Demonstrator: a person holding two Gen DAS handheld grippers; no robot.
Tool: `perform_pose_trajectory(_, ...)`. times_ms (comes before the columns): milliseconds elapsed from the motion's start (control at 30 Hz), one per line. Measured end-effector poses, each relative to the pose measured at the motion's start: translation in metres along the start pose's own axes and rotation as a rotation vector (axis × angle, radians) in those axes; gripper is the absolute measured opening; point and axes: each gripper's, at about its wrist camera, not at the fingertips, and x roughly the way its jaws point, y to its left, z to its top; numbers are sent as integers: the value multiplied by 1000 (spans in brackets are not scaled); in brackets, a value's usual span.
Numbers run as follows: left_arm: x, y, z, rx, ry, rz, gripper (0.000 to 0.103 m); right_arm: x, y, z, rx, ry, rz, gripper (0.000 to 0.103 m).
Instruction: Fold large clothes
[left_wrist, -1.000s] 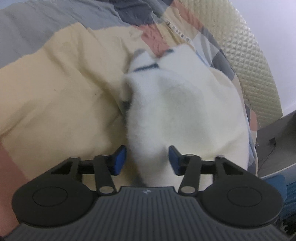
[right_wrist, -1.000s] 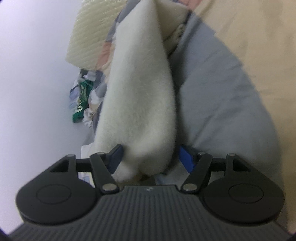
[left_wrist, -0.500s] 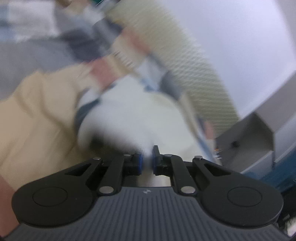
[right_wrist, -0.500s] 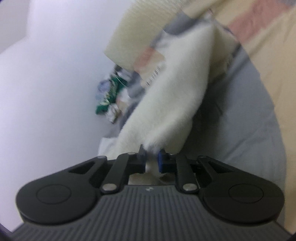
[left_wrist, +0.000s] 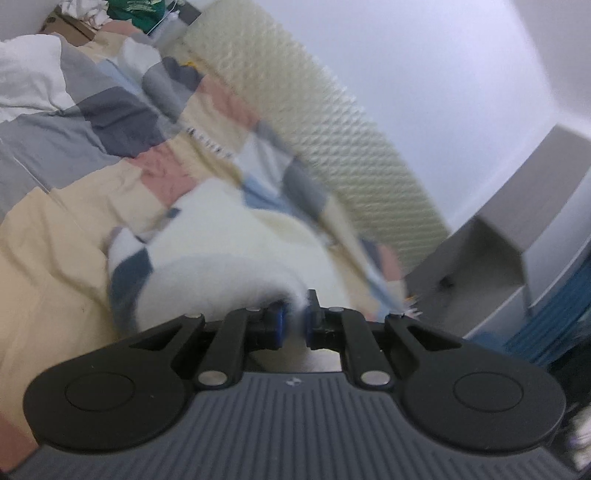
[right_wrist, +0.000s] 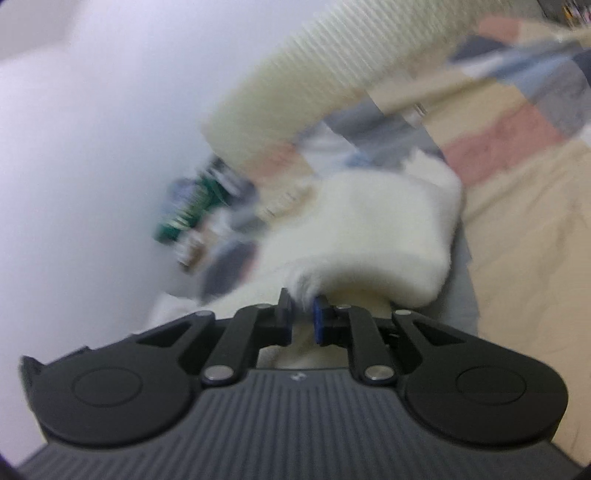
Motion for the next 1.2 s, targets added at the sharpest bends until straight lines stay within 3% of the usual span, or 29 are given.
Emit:
perform_pose_trajectory(167, 64, 15, 8, 56, 73, 133, 14, 65, -45, -1, 129, 134, -80, 14)
perform_pose_trajectory(300, 103, 36, 11, 51, 102, 206, 22, 86, -64, -5, 228, 140, -64, 14)
perform_pose_trajectory(467, 127, 59, 16, -52, 119, 187, 30, 89, -66, -8, 220, 110, -49, 14)
perform_pose_trajectory(600, 129, 56, 18, -62, 114, 135, 57, 93, -70, -4, 238, 81, -15, 17)
perform_pose_trajectory(633, 128, 54, 18, -59, 110, 130, 59, 92, -70, -2, 245, 78, -12, 18)
perform_pose_trajectory(733, 125, 49, 16, -40, 108, 141, 60, 79, -59, 3, 255, 54, 16, 36)
perform_pose_trajectory(800, 122, 50, 14, -58, 103, 138, 60, 62, -48, 5, 218, 16, 51, 70)
perform_pose_trajectory(900, 117, 50, 13, -69, 97, 135, 60, 37, -32, 1, 168, -30, 91, 71)
perform_pose_trajectory(1000, 114, 50, 11, -80, 86, 135, 60, 19, -14, -12, 153, -16, 163, 71)
perform_pose_trajectory(1100, 109, 50, 9, -87, 77, 139, 61, 21, 3, -27, 167, 51, 260, 71)
perform_pose_trajectory(1200, 106, 51, 9, -93, 70, 142, 62, 42, 22, -45, 122, 148, 269, 71)
